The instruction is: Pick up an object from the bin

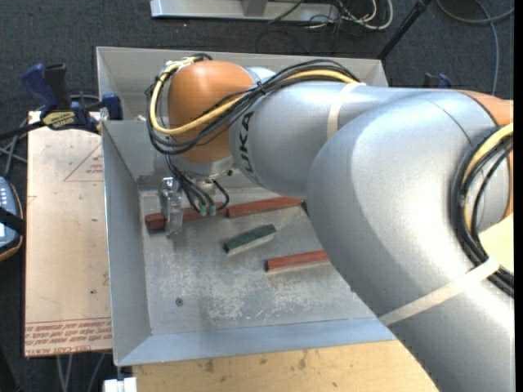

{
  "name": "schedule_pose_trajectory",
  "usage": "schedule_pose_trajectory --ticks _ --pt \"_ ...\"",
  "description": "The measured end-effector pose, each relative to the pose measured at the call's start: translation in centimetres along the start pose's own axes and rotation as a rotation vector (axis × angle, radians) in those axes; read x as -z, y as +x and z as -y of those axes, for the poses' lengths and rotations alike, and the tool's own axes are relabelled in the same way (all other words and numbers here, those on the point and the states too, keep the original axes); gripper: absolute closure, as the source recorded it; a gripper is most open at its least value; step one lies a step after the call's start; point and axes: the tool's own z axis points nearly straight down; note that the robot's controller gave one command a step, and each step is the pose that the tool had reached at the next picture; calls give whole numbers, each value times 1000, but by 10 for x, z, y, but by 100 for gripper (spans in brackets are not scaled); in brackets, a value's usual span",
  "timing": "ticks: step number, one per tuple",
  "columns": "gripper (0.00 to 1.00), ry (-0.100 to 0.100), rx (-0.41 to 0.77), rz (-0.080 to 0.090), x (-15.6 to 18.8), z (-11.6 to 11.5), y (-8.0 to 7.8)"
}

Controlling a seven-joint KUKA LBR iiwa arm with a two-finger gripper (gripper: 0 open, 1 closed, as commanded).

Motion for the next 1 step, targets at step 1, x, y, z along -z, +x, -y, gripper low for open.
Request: schedule_pose_trajectory --ticks 1 --pt "100 0 0 0 0 0 0"
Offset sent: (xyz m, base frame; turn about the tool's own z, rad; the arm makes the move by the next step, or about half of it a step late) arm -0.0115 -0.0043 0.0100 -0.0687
